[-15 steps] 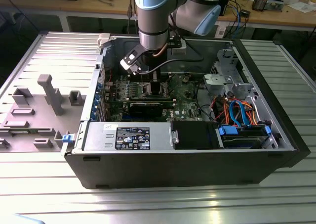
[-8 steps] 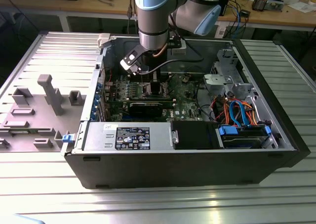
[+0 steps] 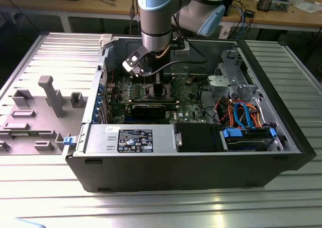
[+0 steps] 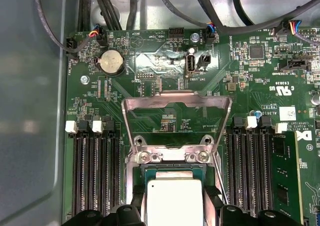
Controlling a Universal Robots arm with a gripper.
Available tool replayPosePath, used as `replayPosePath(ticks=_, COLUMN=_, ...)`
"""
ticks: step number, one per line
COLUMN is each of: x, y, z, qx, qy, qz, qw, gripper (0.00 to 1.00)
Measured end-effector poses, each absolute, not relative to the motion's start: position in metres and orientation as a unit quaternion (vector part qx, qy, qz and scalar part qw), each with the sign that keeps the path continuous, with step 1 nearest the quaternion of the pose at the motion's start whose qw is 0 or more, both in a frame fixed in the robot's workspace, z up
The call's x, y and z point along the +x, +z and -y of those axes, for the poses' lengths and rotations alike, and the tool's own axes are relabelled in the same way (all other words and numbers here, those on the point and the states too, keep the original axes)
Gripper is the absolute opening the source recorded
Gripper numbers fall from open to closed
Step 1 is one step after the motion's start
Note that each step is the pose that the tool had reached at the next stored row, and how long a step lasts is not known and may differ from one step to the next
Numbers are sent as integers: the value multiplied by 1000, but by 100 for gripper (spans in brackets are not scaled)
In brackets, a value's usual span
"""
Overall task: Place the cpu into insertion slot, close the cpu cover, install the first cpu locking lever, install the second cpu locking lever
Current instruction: 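Place the cpu into insertion slot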
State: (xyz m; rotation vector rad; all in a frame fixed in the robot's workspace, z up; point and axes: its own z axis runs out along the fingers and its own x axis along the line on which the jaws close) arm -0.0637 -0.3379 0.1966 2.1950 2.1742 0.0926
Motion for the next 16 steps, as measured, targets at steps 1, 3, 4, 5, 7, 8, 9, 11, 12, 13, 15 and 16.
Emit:
replayPosePath(ticks=1, x=-64, y=197, z=338, qx=710, qy=30, qz=-703, qw=25, gripper=55)
replayPosePath(ticks=3, x=-64, y=197, z=338, qx=710, qy=30, qz=-703, qw=25, gripper=55)
replayPosePath(ticks=4, x=-64, y=197, z=338, qx=710, qy=30, qz=-703, qw=25, gripper=55)
replayPosePath(ticks=5, x=-64, y=197, z=338, qx=710, qy=30, qz=-703, qw=25, gripper=55)
replayPosePath(ticks=7, x=-63, y=197, z=338, qx=710, qy=30, qz=-703, qw=25, gripper=55)
replayPosePath(ticks=8, x=-63, y=197, z=338, qx=710, qy=30, qz=-703, qw=25, gripper=55)
replayPosePath(ticks=9, x=-63, y=196, z=338, qx=710, qy=30, qz=-703, qw=25, gripper=55)
replayPosePath(ticks=11, x=-62, y=196, z=338, qx=710, qy=30, qz=-703, qw=25, gripper=55)
replayPosePath(ticks=12, x=-62, y=196, z=338, qx=710, qy=30, qz=-703, qw=25, gripper=55)
replayPosePath(ticks=13, x=-62, y=196, z=338, qx=710, qy=30, qz=-703, qw=25, gripper=55)
replayPosePath(ticks=15, x=-62, y=196, z=338, qx=710, qy=30, qz=-703, qw=25, gripper=55)
replayPosePath(ticks=16, x=-62, y=196, z=338, qx=710, qy=30, qz=-703, qw=26, gripper=55)
